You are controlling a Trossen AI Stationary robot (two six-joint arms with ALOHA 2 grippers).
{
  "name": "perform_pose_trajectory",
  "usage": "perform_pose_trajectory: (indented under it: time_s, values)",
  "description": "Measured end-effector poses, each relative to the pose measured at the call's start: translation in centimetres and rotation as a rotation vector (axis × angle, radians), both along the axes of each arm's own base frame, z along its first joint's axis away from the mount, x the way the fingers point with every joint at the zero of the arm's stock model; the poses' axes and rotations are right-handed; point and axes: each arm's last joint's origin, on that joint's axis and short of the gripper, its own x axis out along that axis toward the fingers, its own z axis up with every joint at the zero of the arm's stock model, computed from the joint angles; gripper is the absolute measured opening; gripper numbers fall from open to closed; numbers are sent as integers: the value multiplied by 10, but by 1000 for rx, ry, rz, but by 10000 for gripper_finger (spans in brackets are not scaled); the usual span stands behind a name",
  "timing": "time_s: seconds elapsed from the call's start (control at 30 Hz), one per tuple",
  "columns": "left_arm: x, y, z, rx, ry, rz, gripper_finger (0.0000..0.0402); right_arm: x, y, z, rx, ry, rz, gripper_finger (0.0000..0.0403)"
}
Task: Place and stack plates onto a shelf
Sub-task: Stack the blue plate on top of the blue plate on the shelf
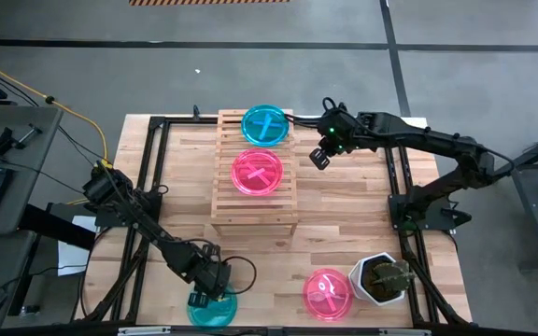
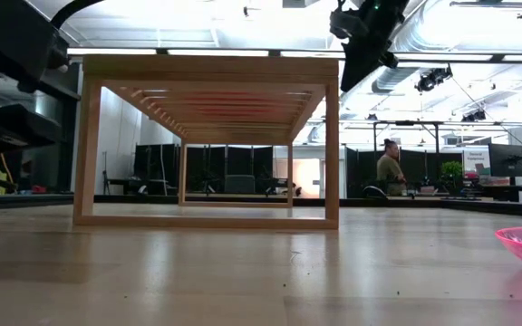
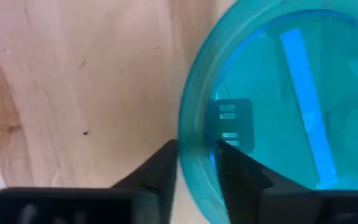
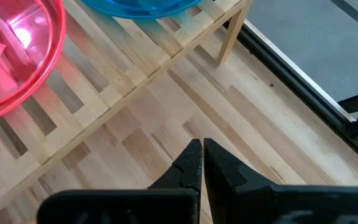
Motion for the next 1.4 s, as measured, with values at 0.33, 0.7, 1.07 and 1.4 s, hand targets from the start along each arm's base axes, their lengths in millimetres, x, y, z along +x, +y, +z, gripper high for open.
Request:
perform_pose_trajectory:
  time_s: [0.33,0.7,1.07,1.4]
  values:
    - [-11,9,12,30,74,49,5,-1,0,1,-2,-3,0,0]
    - [-48,54,118,-223,-64,234,1,0,0,2,-6,-11,3,0]
    - [-68,142,253,-399,-668,666,0,6,-1,6,-13,-94,4,0]
    - [-71,244,298,95,-1000,949,0,-2,4,52,-100,-453,82,0]
